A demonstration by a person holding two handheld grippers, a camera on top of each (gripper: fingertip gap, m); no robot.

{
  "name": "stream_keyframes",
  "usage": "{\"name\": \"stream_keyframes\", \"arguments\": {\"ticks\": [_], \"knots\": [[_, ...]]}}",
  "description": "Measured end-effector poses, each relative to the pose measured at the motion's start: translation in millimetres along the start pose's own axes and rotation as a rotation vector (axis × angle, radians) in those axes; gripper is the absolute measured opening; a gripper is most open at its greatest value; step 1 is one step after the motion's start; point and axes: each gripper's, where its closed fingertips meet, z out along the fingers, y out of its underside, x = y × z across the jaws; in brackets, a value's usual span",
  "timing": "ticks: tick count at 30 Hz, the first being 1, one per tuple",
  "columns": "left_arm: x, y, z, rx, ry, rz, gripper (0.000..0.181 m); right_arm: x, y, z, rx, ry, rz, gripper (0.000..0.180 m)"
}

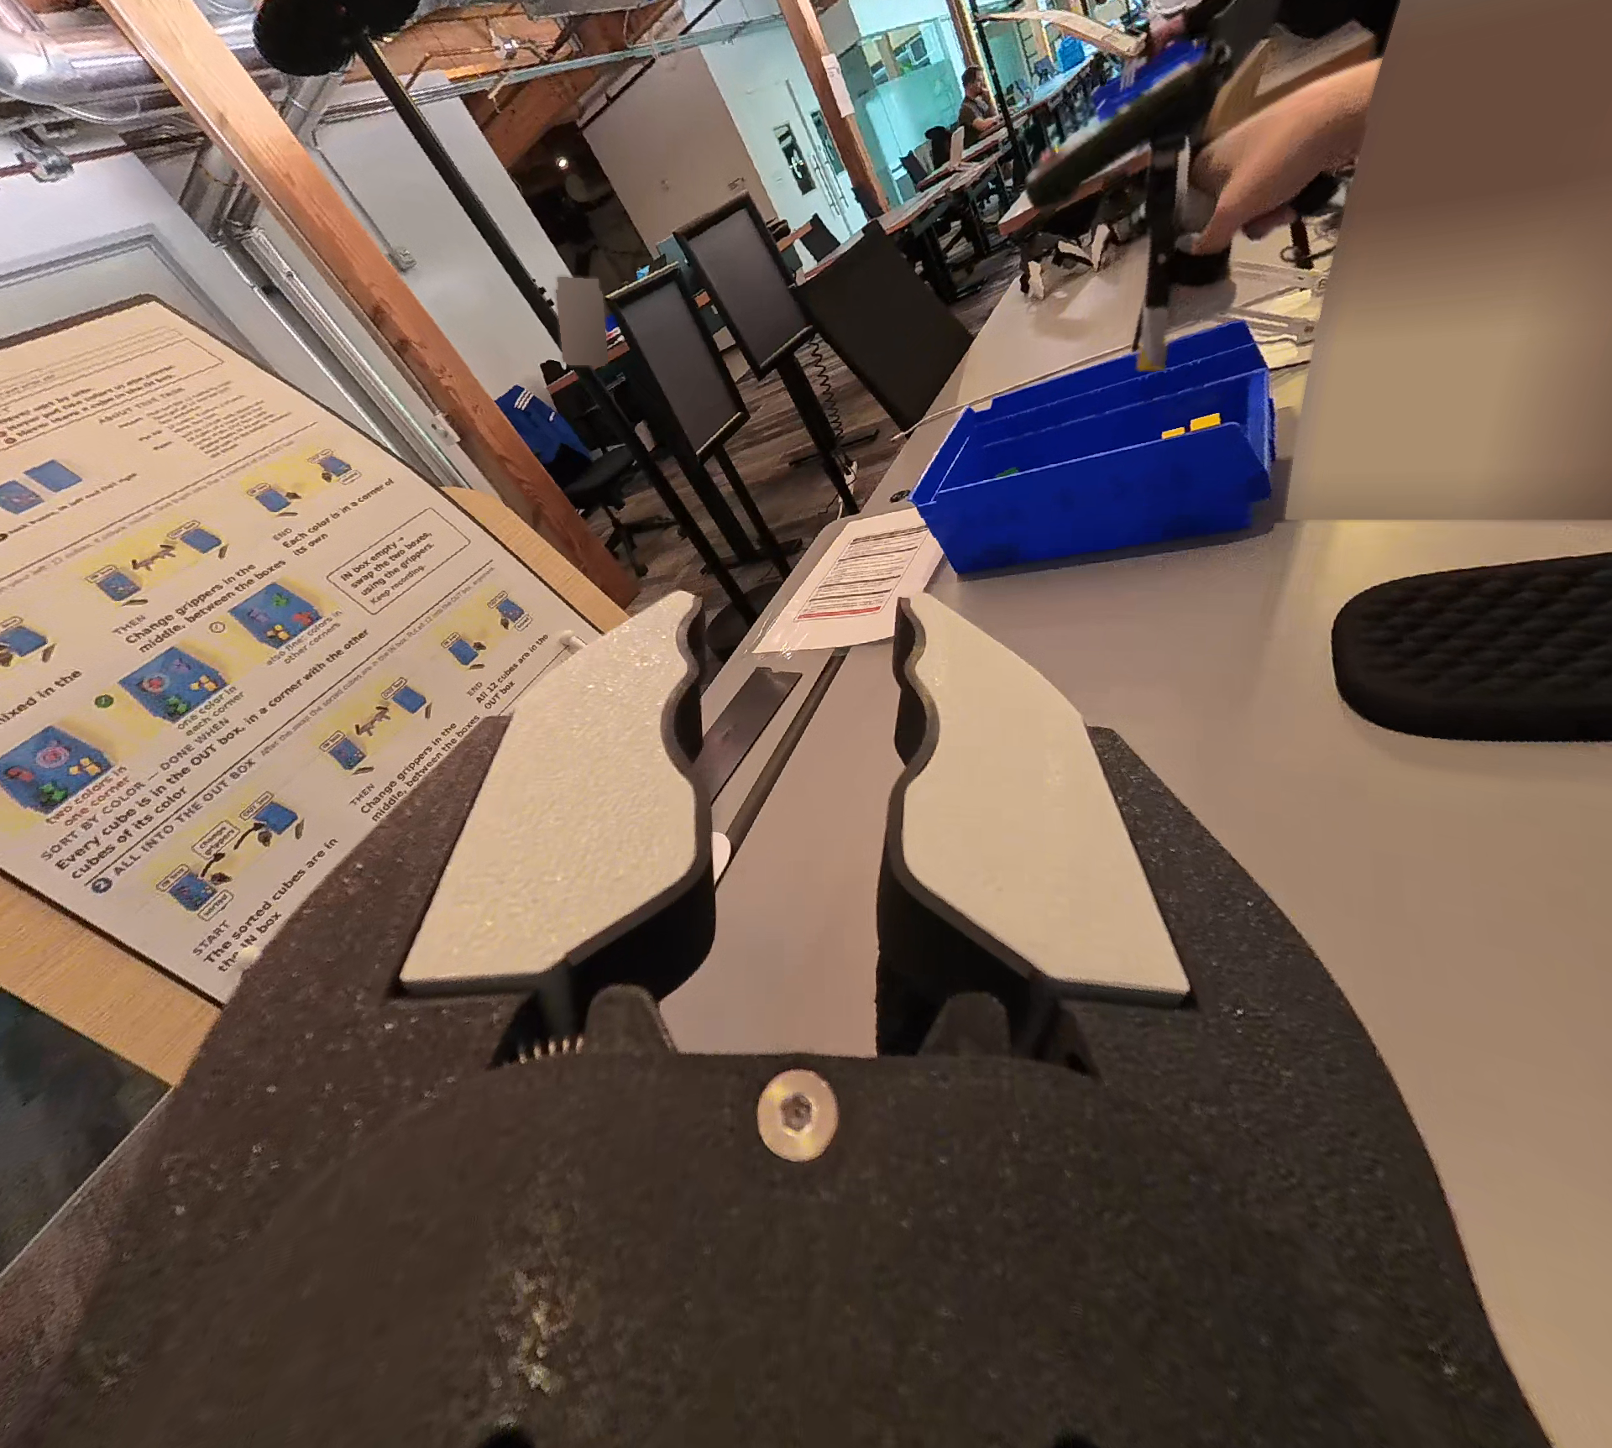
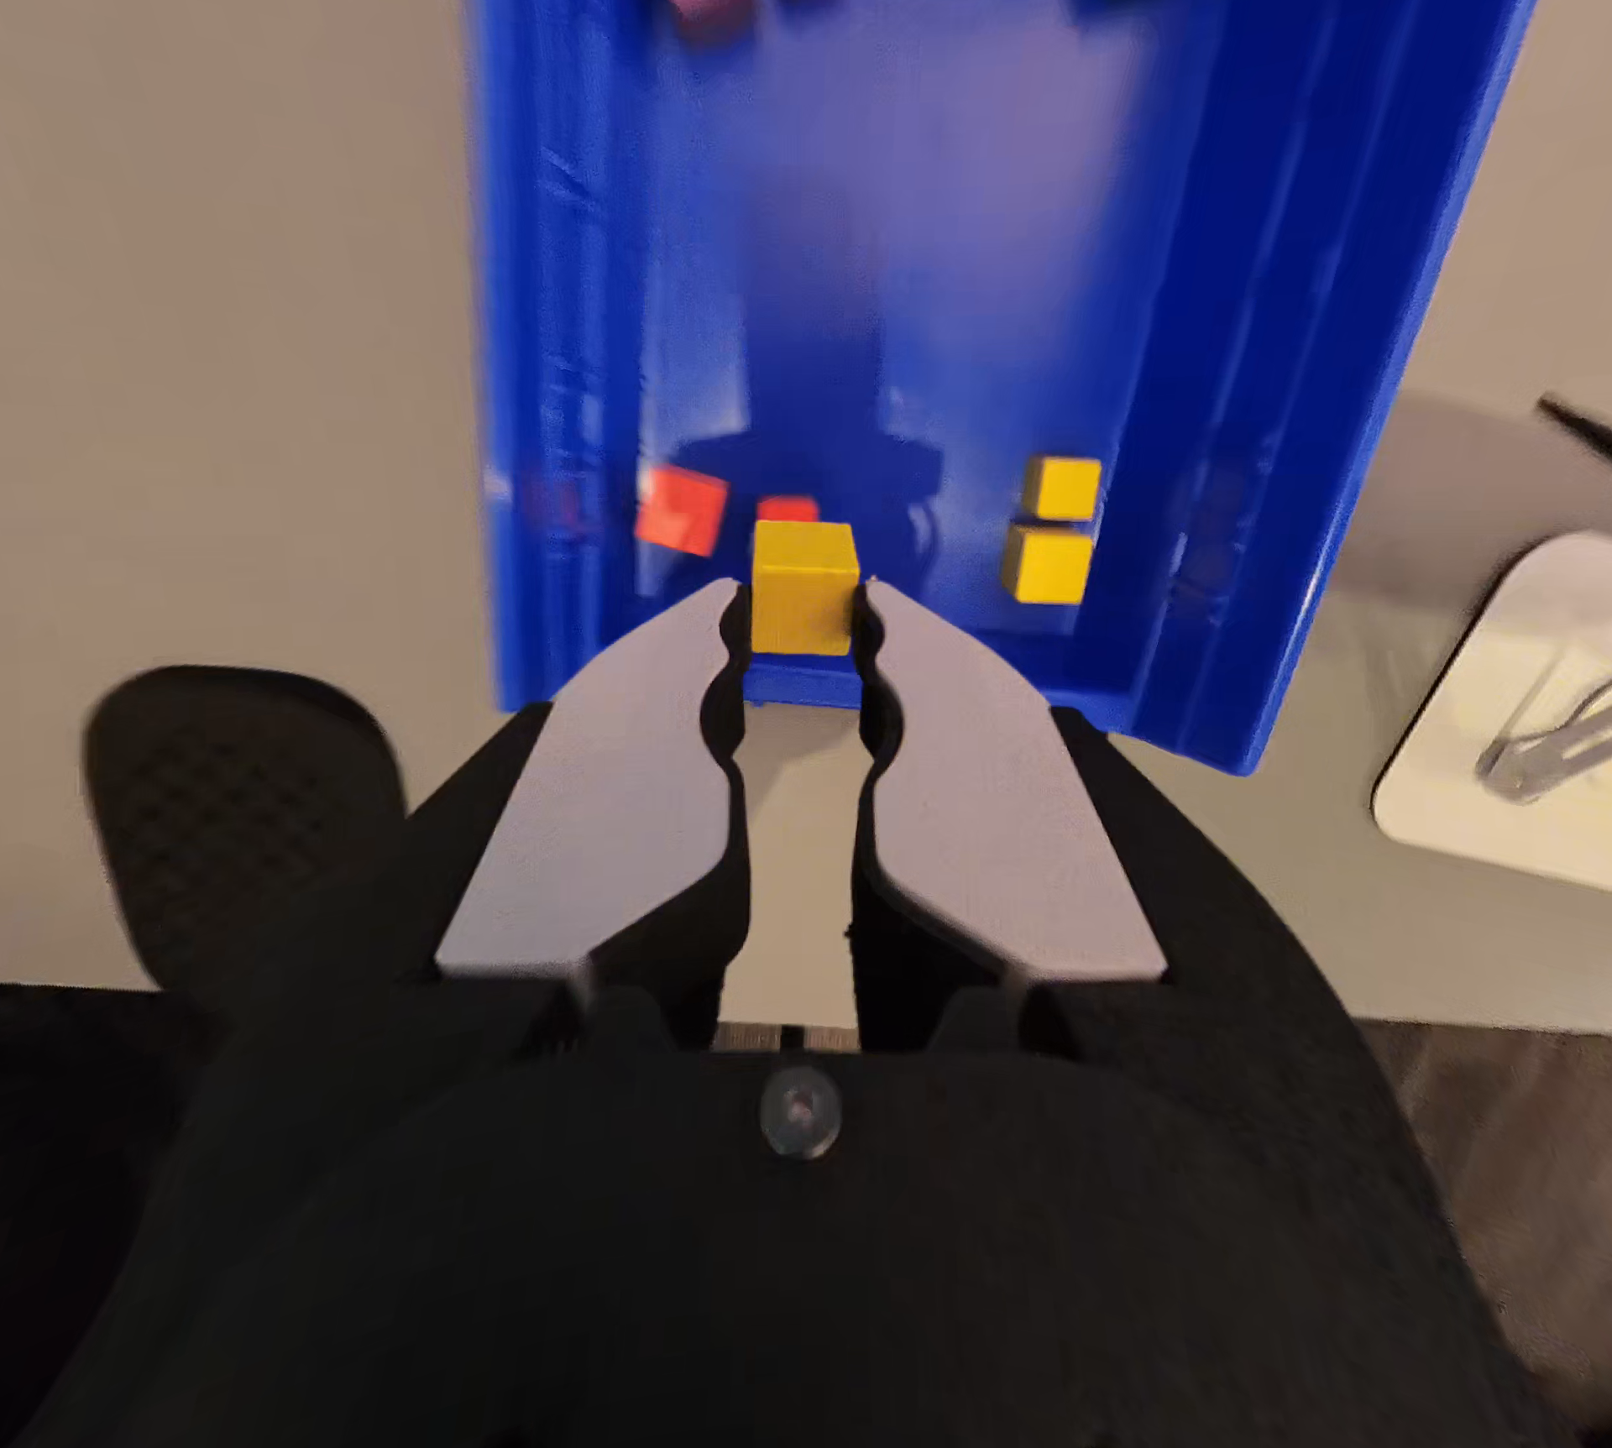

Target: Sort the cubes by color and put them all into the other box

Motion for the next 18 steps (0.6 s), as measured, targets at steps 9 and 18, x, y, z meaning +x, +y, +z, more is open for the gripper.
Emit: {"name": "stream_keyframes", "arguments": {"ticks": [9, 18], "knots": [[4, -2, 2, 0.001, 0.003, -0.004, 0.039, 47, 29, 102, -0.224, 0.030, 0.085, 0.022], [4, 0, 2, -0.006, 0.003, 0.004, 0.038, 69, 27, 117, -0.268, 0.114, 0.092, 0.022]]}}
